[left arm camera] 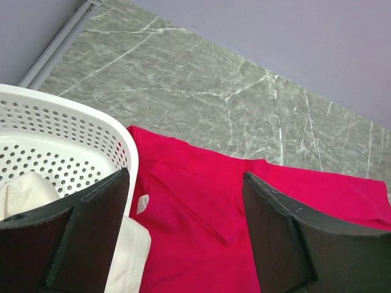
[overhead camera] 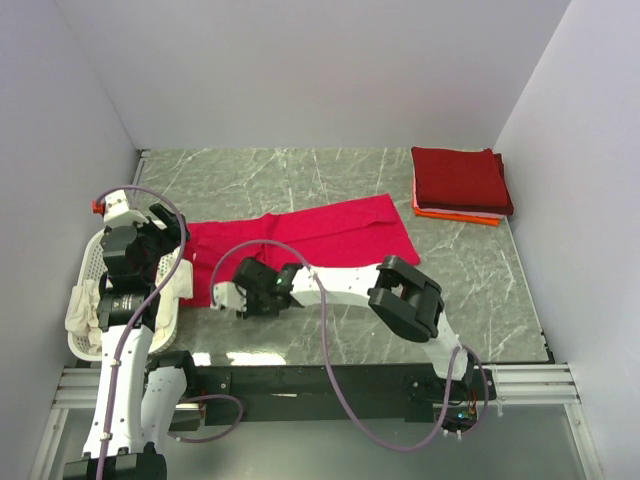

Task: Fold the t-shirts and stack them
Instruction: Fold the tshirt

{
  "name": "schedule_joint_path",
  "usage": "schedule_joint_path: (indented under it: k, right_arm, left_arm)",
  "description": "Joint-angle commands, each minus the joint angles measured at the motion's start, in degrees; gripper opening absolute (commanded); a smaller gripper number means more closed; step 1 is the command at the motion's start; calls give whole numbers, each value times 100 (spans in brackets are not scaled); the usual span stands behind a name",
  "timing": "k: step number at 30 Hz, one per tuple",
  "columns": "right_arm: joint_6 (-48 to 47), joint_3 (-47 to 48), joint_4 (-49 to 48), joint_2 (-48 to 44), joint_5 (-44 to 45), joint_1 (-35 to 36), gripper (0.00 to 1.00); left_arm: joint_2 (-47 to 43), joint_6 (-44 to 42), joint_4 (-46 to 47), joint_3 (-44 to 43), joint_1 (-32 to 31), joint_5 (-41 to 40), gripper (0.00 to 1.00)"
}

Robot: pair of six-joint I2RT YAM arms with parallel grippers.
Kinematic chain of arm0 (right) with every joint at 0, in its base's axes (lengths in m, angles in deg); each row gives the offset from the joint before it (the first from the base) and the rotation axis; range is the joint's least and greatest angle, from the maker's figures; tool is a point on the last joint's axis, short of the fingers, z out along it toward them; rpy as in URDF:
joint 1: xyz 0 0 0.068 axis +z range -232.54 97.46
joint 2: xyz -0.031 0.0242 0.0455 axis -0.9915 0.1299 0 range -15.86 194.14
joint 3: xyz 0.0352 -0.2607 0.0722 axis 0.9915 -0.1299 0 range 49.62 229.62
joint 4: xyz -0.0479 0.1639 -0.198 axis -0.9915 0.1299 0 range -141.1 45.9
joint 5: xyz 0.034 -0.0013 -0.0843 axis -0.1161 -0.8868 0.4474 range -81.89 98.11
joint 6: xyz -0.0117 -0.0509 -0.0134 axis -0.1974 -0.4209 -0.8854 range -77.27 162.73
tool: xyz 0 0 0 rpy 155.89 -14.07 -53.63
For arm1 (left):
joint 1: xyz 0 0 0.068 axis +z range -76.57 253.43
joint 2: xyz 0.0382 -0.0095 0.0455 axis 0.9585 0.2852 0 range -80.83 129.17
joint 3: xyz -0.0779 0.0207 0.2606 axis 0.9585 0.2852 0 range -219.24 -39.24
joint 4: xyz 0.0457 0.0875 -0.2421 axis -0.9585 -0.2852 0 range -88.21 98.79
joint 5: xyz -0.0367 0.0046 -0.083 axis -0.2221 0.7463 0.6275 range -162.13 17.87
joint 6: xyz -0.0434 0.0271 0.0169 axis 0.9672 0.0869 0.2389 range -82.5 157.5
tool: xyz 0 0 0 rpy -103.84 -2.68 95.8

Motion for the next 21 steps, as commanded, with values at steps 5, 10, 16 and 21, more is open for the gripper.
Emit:
schedule_joint_path:
  k: [5, 10, 16, 21]
  right_arm:
    - [-348, -1161, 425, -1709, -355, -666, 47]
    - [-1034, -2884, -40, -2512, 198, -1414, 49]
    - [-1254, -3756, -603, -2803, 603, -2240, 49]
    - [-1325, -3774, -893, -2557, 761, -2470, 48]
  left_arm:
    - [6, -57, 266, 32, -8, 173, 79]
    - [-12, -48, 292, 24, -8, 261, 79]
    - [23, -39, 310, 41, 0, 341, 79]
    - [50, -39, 301, 32, -8, 376, 79]
